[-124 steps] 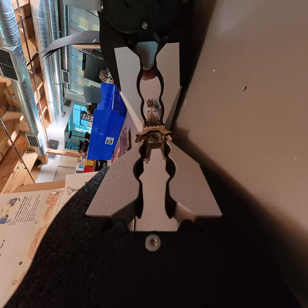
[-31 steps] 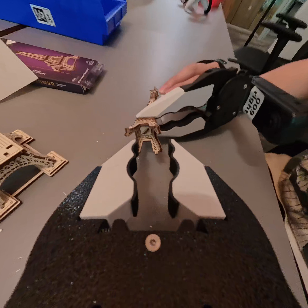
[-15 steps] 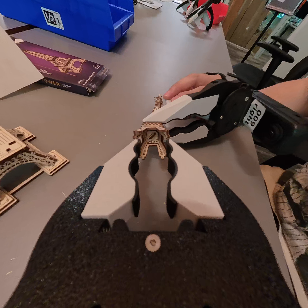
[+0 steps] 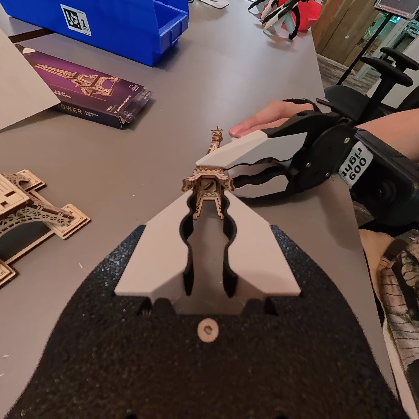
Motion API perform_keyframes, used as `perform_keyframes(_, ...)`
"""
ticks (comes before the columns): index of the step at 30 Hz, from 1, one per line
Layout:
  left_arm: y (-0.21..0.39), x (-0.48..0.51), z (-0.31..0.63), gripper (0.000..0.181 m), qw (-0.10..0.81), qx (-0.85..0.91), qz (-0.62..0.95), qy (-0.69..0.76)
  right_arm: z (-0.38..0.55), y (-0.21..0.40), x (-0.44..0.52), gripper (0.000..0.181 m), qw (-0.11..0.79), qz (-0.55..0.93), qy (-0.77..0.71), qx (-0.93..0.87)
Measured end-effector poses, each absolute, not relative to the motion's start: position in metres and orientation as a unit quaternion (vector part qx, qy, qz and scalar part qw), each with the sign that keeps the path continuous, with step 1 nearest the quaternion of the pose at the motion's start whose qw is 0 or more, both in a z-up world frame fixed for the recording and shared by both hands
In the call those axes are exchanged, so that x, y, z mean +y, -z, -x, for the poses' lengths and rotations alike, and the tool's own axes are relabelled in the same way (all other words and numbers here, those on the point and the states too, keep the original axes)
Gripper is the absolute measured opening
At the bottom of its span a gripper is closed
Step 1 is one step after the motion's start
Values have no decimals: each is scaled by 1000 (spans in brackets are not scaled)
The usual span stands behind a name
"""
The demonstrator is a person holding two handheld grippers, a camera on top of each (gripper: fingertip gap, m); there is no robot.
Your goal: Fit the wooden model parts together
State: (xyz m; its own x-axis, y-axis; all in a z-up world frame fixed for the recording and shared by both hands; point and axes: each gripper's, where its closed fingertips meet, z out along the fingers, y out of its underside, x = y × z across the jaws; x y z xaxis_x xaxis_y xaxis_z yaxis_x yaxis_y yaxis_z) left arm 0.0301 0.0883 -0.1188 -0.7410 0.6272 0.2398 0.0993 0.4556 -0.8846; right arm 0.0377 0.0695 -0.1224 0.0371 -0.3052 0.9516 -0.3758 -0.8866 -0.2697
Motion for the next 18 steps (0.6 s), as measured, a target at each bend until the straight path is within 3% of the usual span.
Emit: perform_keyframes(18,124,82,-28,17,309,-817,204,-442,-36,128,66,15,11,-730,-621,-284)
